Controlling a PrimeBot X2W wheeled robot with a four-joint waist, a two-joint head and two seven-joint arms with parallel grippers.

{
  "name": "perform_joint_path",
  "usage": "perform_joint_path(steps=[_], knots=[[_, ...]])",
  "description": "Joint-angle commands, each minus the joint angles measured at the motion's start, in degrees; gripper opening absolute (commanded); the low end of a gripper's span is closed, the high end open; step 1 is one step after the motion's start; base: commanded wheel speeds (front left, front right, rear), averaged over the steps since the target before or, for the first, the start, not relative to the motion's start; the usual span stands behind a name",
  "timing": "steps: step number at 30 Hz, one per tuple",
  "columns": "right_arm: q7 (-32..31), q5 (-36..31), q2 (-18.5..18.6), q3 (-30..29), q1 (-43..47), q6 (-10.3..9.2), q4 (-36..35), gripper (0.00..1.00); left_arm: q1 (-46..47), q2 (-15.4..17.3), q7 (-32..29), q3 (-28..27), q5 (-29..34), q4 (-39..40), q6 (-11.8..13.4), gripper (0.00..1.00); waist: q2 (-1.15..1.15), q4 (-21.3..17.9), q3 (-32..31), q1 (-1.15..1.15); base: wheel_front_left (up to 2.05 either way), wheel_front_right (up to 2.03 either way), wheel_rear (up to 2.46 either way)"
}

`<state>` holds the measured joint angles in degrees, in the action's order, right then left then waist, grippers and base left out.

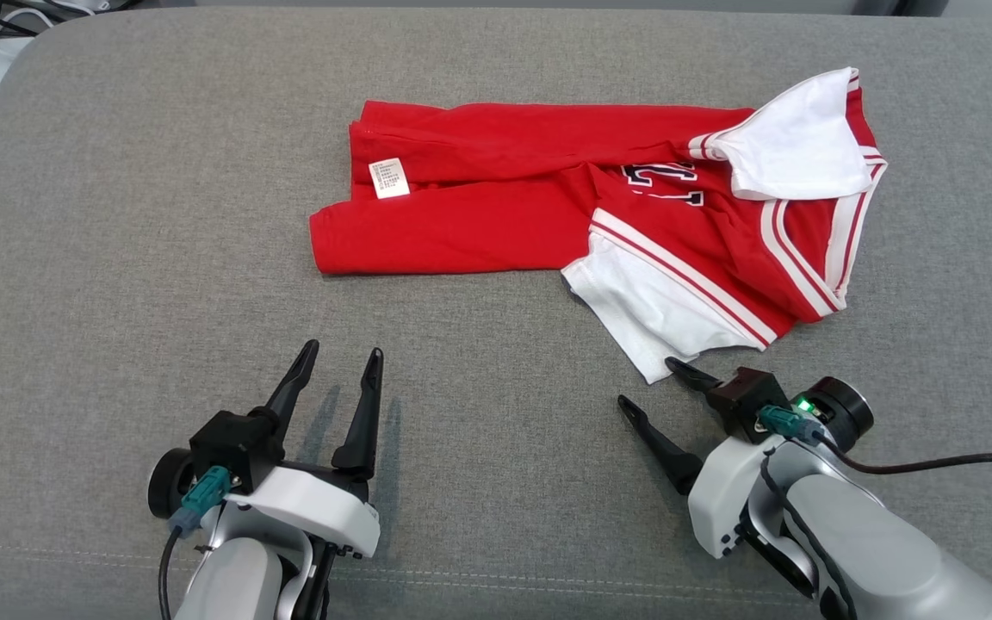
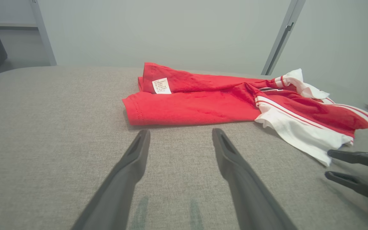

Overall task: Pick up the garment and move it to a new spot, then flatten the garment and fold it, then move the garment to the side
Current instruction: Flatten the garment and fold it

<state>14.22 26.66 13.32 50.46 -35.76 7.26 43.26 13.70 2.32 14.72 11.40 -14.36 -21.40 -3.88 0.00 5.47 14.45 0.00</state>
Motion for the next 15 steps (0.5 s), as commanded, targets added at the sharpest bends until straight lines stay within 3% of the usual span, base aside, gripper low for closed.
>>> perform_joint_path(steps=[1, 10, 15], knots=[[0.8, -0.8, 0.2, 0.7, 1.4, 0.23, -0.9, 1.00, 1.1, 0.6, 0.3, -1.6, -0.7, 1.2, 0.5, 1.00, 0.00, 0.0, 0.0, 0.00, 0.00, 0.00, 0.00], [0.8, -0.7, 0.2, -2.6, 1.6, 0.23, -3.6, 1.00, 2.9, 0.6, 0.3, -2.6, 1.2, 0.8, 0.1, 1.00, 0.00, -0.6, 0.2, 0.00, 0.00, 0.00, 0.00], [0.8, -1.5, 0.0, -5.4, 2.1, 0.23, -5.0, 1.00, 6.4, 2.3, 0.3, -4.7, 3.9, -1.9, -0.8, 1.00, 0.00, -2.6, 0.5, 0.00, 0.00, 0.00, 0.00]])
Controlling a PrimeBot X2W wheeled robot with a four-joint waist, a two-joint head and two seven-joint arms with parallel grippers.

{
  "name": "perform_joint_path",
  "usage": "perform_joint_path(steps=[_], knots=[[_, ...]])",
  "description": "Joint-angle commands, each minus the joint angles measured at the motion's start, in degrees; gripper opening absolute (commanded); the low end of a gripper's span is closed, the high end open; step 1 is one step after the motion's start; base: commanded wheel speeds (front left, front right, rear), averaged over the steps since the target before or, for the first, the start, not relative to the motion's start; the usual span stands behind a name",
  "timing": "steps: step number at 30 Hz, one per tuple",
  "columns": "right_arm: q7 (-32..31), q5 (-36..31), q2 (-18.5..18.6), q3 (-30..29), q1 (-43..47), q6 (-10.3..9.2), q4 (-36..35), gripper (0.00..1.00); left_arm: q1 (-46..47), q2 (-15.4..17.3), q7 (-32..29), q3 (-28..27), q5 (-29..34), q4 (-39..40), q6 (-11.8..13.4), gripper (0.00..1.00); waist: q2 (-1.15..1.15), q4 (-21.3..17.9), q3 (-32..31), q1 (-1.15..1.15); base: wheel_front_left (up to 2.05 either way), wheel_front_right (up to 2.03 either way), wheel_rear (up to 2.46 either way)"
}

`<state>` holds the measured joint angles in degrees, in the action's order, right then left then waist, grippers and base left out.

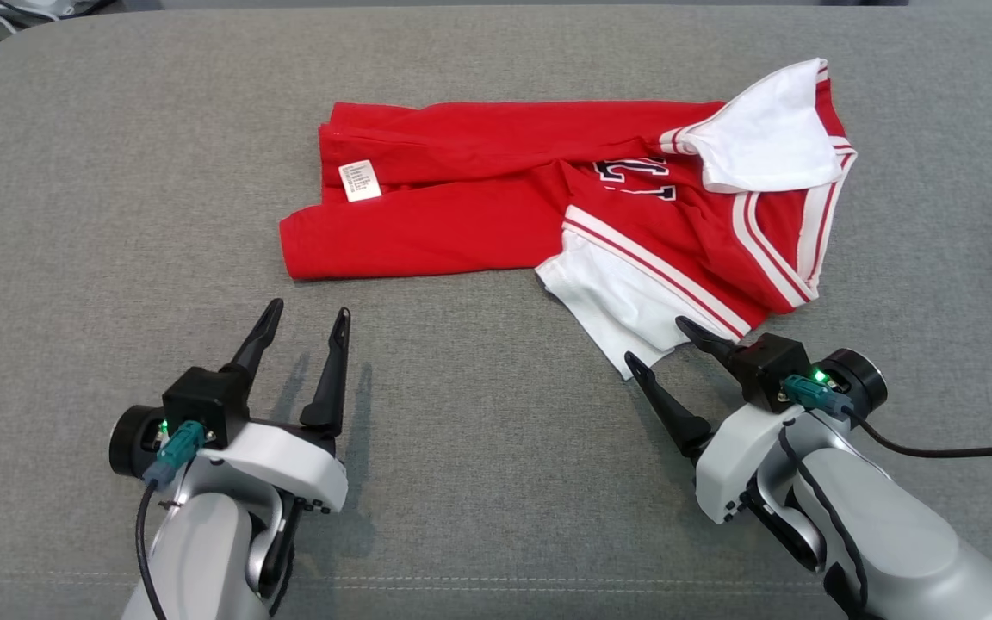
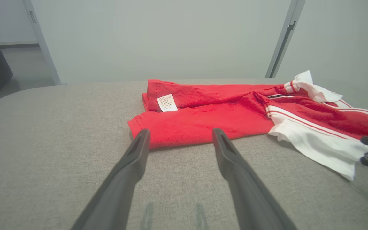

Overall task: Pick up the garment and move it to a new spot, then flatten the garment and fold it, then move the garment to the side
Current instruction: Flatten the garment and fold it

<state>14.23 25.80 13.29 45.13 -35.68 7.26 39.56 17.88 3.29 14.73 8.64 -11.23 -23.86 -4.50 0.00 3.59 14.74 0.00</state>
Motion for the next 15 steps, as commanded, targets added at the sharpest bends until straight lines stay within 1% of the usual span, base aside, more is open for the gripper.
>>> perform_joint_path(steps=[1, 10, 15], knots=[[0.8, -0.8, 0.0, -0.4, 2.2, 0.23, -1.5, 1.00, 3.2, 1.9, 0.3, -2.2, 1.1, -0.6, -0.4, 1.00, 0.00, -1.2, 0.3, 0.00, 0.00, 0.00, 0.00], [0.8, -1.8, -1.3, -3.7, 3.0, 0.23, -4.1, 1.00, 13.4, 7.7, 0.3, -3.7, 2.4, -14.4, -1.7, 1.00, 0.00, -6.2, 2.5, 0.00, 0.00, 0.00, 0.00], [0.8, -2.6, -2.0, -5.5, 3.5, 0.23, -6.2, 1.00, 18.3, 9.9, 0.3, -6.5, 0.7, -22.0, -1.0, 1.00, 0.00, -9.4, 4.0, 0.00, 0.00, 0.00, 0.00]])
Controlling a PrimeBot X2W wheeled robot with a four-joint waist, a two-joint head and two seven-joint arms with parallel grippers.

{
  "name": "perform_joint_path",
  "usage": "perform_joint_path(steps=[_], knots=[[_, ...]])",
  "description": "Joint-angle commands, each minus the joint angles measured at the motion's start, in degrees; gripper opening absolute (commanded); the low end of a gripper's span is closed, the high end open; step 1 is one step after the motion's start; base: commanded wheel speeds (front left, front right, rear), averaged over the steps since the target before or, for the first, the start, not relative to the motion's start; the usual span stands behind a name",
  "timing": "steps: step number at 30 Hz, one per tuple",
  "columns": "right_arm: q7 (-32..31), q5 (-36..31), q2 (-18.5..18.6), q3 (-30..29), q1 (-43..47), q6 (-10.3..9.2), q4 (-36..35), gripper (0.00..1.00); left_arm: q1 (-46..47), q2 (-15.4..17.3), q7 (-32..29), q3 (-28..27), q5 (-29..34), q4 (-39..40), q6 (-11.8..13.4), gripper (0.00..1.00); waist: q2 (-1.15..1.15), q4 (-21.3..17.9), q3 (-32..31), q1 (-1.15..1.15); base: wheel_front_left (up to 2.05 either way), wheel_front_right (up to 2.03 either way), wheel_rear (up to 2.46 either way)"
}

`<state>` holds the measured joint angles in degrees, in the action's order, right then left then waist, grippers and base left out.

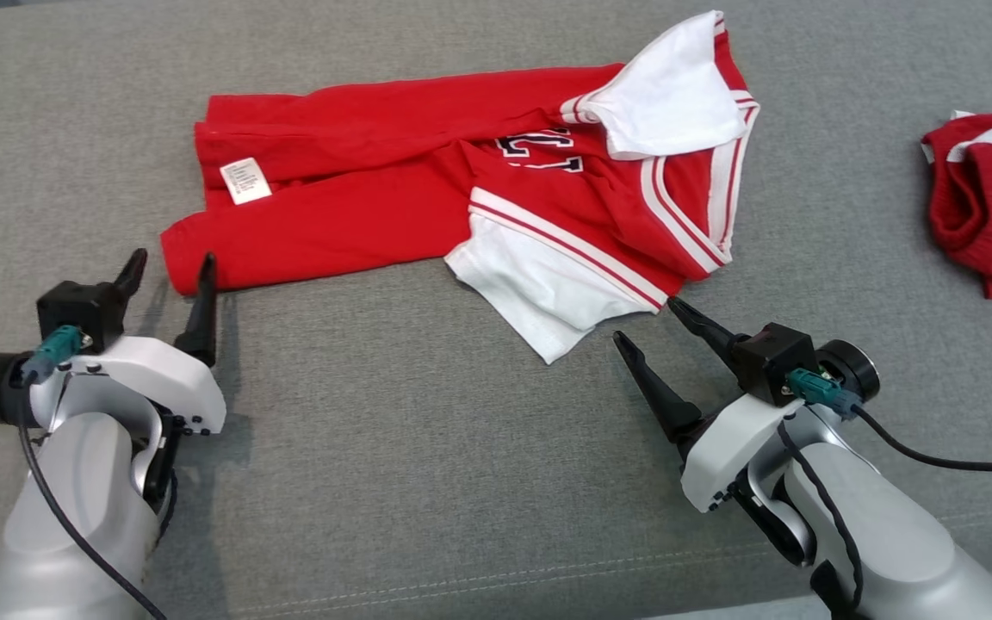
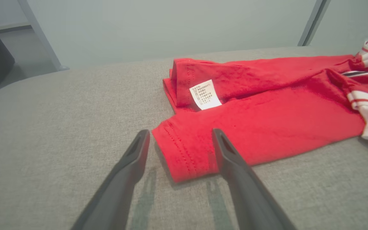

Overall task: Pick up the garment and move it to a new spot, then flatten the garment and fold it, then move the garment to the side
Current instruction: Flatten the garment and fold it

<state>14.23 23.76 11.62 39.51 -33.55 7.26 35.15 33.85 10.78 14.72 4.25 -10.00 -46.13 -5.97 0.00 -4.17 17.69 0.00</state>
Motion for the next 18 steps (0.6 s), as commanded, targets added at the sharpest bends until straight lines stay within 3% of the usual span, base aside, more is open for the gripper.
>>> perform_joint_path(steps=[1, 9, 18], knots=[[0.8, -0.8, -0.4, -0.2, 1.6, 0.23, -2.2, 1.00, 3.0, 2.5, 0.3, -2.8, -1.0, -0.8, 0.8, 1.00, 0.00, -2.3, 1.3, 0.00, 0.00, 0.00, 0.00], [0.8, -1.6, -1.0, -2.3, 3.0, 0.23, -4.4, 1.00, 6.9, 4.4, 0.3, -8.7, -6.0, -7.3, 1.9, 1.00, 0.00, -6.5, 2.9, 0.00, 0.00, 0.00, 0.00], [0.8, -1.9, -1.3, -3.5, 4.1, 0.23, -5.1, 1.00, 10.1, 6.0, 0.0, -9.8, -7.9, -14.5, 1.5, 1.00, 0.00, -7.6, 3.3, 0.00, 0.00, 0.00, 0.00]])
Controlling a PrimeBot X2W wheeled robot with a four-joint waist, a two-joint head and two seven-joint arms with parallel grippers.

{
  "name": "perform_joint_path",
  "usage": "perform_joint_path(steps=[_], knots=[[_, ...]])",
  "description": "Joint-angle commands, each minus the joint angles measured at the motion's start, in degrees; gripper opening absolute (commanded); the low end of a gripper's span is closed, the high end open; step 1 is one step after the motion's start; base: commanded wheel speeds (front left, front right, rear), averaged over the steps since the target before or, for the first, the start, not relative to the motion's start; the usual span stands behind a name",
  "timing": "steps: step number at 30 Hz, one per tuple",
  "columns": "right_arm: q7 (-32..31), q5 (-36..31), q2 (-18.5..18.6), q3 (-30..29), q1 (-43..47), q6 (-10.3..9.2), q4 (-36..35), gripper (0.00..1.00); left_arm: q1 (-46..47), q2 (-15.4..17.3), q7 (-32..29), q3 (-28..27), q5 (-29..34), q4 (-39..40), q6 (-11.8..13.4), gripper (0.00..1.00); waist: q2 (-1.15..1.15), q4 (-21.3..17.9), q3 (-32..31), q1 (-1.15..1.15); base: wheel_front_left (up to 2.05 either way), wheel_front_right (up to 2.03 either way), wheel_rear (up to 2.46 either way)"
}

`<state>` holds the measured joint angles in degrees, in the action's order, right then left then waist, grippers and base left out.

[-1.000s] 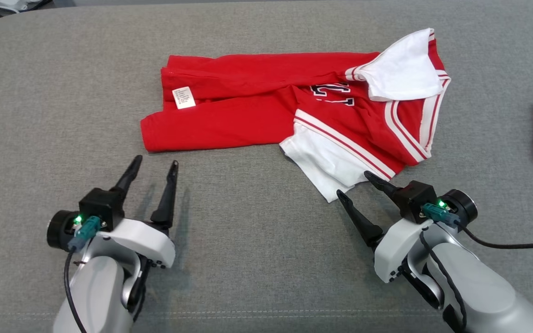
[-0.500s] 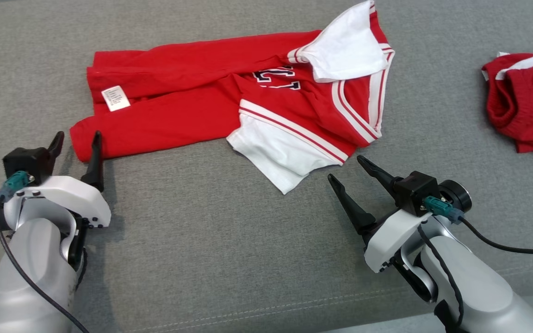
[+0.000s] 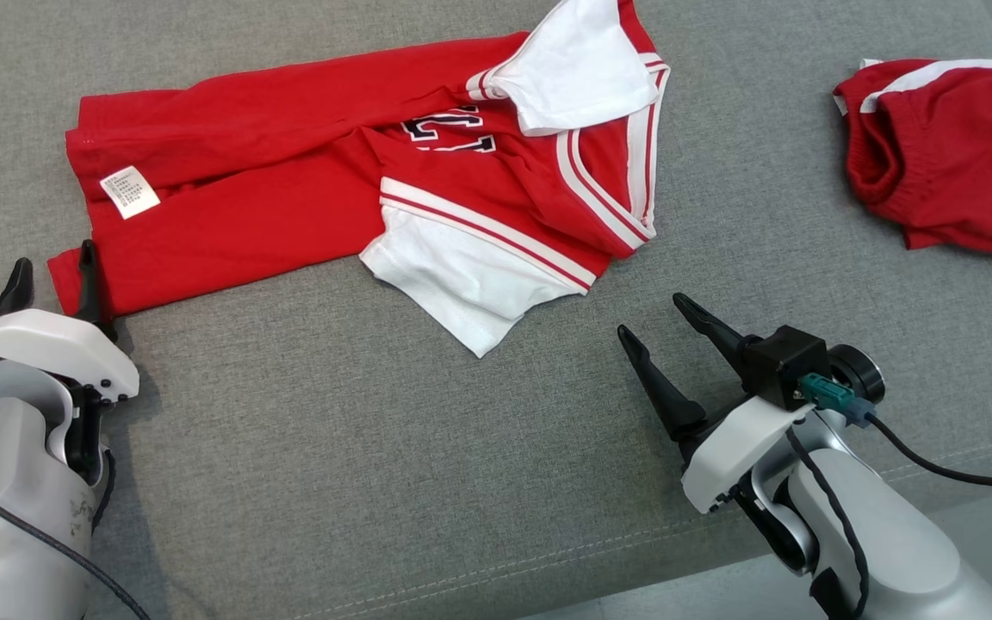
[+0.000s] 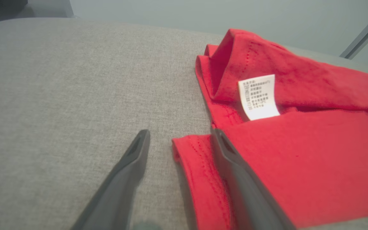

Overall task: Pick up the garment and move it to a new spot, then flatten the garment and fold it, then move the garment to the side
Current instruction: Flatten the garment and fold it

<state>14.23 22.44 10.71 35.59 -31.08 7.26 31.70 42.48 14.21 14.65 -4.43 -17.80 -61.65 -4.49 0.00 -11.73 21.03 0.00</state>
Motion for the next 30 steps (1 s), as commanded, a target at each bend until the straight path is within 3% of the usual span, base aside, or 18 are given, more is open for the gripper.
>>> perform_joint_path(steps=[1, 2, 5, 6, 12, 14, 18, 23, 30], knots=[[0.8, -0.6, -0.4, 0.2, 1.8, 0.23, -1.6, 1.00, 1.6, 2.5, 0.1, -1.0, -0.1, 0.4, -0.1, 0.97, 0.00, 0.0, 0.0, 0.00, 0.00, 0.00, 0.00], [0.8, -0.6, -0.4, 0.1, 1.9, 0.23, -1.6, 1.00, 1.7, 2.4, 0.2, -0.8, -0.1, 0.1, -0.2, 0.49, 0.00, 0.0, 0.0, 0.00, 0.00, 0.00, 0.00], [0.8, -0.7, -0.5, -0.3, 2.1, 0.23, -1.6, 1.00, 1.6, 1.7, 0.2, -0.1, -0.2, -1.4, -1.0, 0.09, 0.00, 0.4, -0.2, 0.00, 0.00, 0.00, 0.00], [0.8, -0.7, -0.4, -0.4, 2.2, 0.23, -1.5, 1.00, 1.6, 1.4, 0.2, 0.2, -0.2, -1.7, -1.2, 0.00, 0.00, 0.6, -0.3, 0.00, 0.00, 0.00, 0.00], [0.8, -0.5, -0.4, -0.5, 2.0, 0.23, -1.3, 1.00, 1.7, 0.8, 0.3, 1.4, -0.2, -2.3, -2.1, 0.04, 0.00, 1.7, -0.6, 0.00, 0.00, 0.00, 0.00], [0.8, -0.3, -0.5, -0.4, 1.8, 0.23, -1.4, 1.00, 1.7, 1.0, 0.3, 1.4, -0.1, -0.8, -2.2, 0.00, 0.00, 1.8, -0.5, 0.00, 0.00, 0.00, 0.00], [0.8, 0.3, -0.6, -0.3, 2.0, 0.23, -1.2, 1.00, 0.2, 1.2, 0.3, 1.2, 1.2, 5.7, -2.0, 0.00, 0.00, 2.1, -0.8, 0.00, 0.00, 0.00, 0.00], [0.8, 0.9, 0.0, -1.3, 2.9, 0.23, -0.5, 1.00, -4.5, -1.0, 0.3, 1.6, 3.4, 16.4, -2.3, 0.00, 0.00, 3.7, -2.0, 0.00, 0.00, 0.00, 0.00], [0.8, 1.7, 0.4, -1.8, 3.6, 0.23, 0.5, 1.00, -12.9, -2.3, 0.3, 6.7, 4.1, 24.5, -2.9, 0.00, 0.00, 6.8, -4.2, 0.00, 0.00, 0.00, 0.00]])
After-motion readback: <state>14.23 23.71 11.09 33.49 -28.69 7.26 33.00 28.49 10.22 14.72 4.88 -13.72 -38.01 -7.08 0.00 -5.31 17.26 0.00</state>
